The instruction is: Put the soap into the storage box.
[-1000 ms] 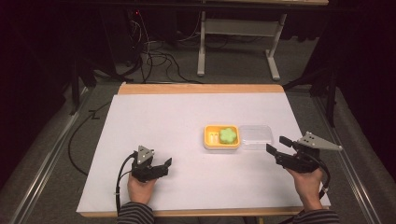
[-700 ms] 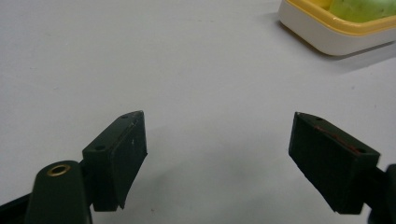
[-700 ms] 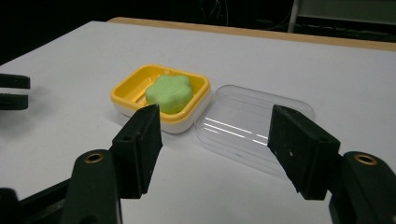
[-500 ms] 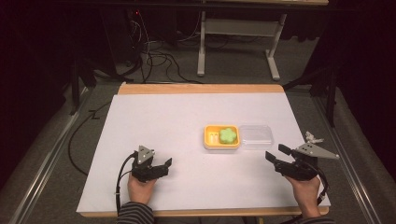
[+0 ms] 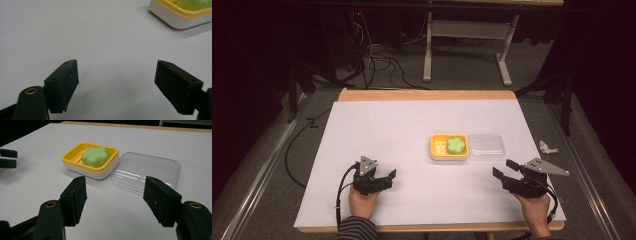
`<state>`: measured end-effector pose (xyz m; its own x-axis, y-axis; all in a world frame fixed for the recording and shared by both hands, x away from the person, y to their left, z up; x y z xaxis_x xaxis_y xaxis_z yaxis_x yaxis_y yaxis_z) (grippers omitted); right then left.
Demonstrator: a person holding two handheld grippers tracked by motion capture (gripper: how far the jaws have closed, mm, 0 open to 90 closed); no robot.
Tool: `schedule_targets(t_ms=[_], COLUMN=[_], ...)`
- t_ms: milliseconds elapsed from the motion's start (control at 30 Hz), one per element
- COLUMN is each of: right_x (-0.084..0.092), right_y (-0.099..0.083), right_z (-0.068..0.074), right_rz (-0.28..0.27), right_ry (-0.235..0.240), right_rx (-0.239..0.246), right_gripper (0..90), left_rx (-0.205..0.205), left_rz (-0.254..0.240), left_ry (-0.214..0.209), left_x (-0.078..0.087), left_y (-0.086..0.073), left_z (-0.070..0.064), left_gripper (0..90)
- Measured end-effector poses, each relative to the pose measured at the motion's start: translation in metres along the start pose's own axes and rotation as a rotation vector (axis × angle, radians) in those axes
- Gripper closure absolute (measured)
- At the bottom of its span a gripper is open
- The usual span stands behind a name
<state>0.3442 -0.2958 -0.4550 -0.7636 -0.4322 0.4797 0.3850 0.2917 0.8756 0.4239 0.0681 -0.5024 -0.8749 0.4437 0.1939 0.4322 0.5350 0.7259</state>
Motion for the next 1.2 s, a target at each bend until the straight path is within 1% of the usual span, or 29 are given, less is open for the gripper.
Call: schedule_targets(t_ms=[67, 167, 367, 400, 800, 867, 1000, 1200], right_x=[-0.001, -0.003, -0.008, -0.009, -0.018, -0.019, -0.023, -0.029], right_y=[-0.001, -0.002, -0.004, -0.004, -0.010, -0.010, -0.011, -0.012], right_z=[0.002, 0.004, 0.008, 0.009, 0.018, 0.018, 0.019, 0.022], right_rz=[0.005, 0.004, 0.010, 0.011, 0.036, 0.040, 0.046, 0.057], right_ry=[0.001, 0.007, 0.017, 0.018, 0.037, 0.038, 0.044, 0.049], right_rx=[-0.007, 0.005, -0.003, 0.003, 0.007, 0.014, 0.007, 0.025], right_gripper=[35.8, 35.9, 35.9, 35.9, 36.0, 36.0, 36.0, 36.0], left_rx=[0.003, 0.000, 0.003, 0.003, 0.003, 0.002, 0.001, 0.003], left_rz=[-0.002, -0.001, -0.003, -0.002, -0.001, 0.002, 0.002, -0.003], left_ry=[-0.001, 0.001, 0.001, 0.001, 0.001, 0.002, 0.003, 0.000], left_x=[0.000, 0.000, -0.001, 0.000, -0.001, -0.001, -0.001, 0.000], left_y=[0.000, 0.000, 0.000, 0.000, 0.000, 0.000, 0.000, 0.000], left_z=[0.000, 0.000, 0.000, 0.000, 0.000, 0.001, 0.001, 0.000], left_gripper=[19.7, 19.7, 19.8, 19.8, 19.9, 19.9, 19.9, 19.8])
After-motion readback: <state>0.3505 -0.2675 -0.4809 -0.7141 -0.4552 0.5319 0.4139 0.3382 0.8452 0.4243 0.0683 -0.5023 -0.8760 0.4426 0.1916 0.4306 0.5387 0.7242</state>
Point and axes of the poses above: each handheld gripper's, and its own axes: x roughly backward along the jaws, y roughly out of its top, z roughly to its left, the point moved 7 cm from there along -x, roughly forward along the jaws, and after that the axes turned 12 degrees about x, right-handed, at the moved point
